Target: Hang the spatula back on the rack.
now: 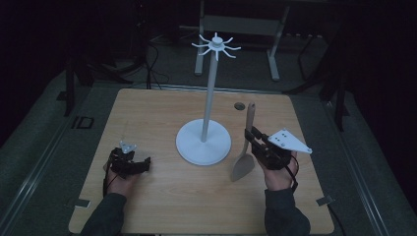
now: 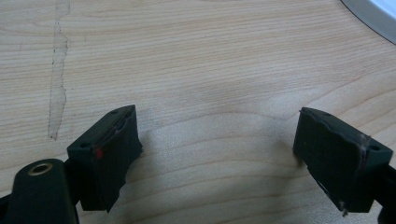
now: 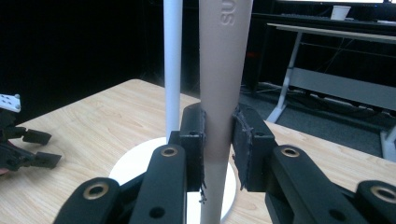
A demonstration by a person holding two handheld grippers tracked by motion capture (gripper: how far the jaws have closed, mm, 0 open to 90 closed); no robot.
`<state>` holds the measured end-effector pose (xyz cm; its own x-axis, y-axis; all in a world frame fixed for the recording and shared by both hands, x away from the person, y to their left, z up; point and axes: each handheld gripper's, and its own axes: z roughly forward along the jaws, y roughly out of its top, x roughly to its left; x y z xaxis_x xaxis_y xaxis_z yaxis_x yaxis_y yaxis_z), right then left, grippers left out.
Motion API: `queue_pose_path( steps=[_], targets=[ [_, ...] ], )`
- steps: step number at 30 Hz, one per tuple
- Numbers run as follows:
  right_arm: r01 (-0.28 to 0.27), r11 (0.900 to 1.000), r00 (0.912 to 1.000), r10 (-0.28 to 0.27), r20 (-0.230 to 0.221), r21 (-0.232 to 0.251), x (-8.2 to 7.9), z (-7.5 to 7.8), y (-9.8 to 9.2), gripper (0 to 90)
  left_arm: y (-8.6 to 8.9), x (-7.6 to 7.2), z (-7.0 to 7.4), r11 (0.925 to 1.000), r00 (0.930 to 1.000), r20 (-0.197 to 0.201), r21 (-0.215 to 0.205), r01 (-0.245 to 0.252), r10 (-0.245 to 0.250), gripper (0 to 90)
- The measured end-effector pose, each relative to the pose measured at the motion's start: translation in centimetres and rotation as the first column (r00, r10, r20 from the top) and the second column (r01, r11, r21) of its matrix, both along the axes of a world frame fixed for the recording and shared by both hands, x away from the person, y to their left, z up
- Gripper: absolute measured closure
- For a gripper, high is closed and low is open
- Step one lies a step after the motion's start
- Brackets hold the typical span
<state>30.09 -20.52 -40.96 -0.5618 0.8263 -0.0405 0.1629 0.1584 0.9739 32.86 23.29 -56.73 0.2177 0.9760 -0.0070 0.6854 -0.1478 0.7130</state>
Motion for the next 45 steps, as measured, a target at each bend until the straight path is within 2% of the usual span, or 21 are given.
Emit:
queue_pose_path(
  steps=[10,22,45],
  targets=[
    [-0.013,1.000,0.9999,0.012,0.009,0.018,0.8,0.3,1.2,74.7,0.0,0.0,0.0,1.0000,1.0000,0.000,0.001,0.000,0.000,14.6],
    [-0.032,0.999,0.9993,0.032,0.021,0.018,1.4,1.0,2.2,74.7,0.0,0.0,0.0,1.0000,1.0000,-0.001,0.001,0.001,-0.001,14.6],
    [-0.053,0.999,0.9971,0.053,0.054,-0.001,2.6,3.9,2.7,74.6,0.0,0.0,0.0,1.0000,1.0000,-0.005,0.001,0.002,-0.002,14.6]
  ],
)
